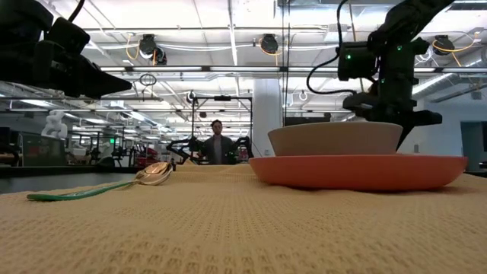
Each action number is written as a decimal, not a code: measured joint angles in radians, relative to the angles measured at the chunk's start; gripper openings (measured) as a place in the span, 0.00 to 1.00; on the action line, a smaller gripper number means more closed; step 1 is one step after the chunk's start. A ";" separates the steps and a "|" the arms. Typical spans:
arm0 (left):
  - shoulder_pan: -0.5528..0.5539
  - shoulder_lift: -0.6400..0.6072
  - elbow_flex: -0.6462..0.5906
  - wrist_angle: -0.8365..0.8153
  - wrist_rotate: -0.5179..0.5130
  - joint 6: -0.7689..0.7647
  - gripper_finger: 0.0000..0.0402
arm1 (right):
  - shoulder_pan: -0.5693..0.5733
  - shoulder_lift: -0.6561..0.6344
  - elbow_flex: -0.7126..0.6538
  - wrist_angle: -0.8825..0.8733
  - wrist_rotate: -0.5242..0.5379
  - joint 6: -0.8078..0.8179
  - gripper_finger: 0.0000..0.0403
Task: Set table place
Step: Put the fork to the right of the plate on the napkin
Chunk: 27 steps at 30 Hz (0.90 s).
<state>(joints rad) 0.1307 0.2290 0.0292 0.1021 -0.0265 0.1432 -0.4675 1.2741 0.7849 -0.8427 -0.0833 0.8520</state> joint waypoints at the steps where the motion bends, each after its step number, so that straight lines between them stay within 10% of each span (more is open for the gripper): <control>1: 0.000 0.000 0.000 0.000 0.000 0.000 0.08 | 0.000 -0.009 0.000 0.000 0.001 0.000 0.01; 27: 0.000 0.000 0.000 -0.002 0.001 -0.010 0.08 | -0.045 -0.028 0.002 -0.049 0.003 -0.079 0.03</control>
<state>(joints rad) 0.1307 0.2291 0.0292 0.0998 -0.0254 0.1329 -0.5121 1.2461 0.7868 -0.8916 -0.0803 0.7730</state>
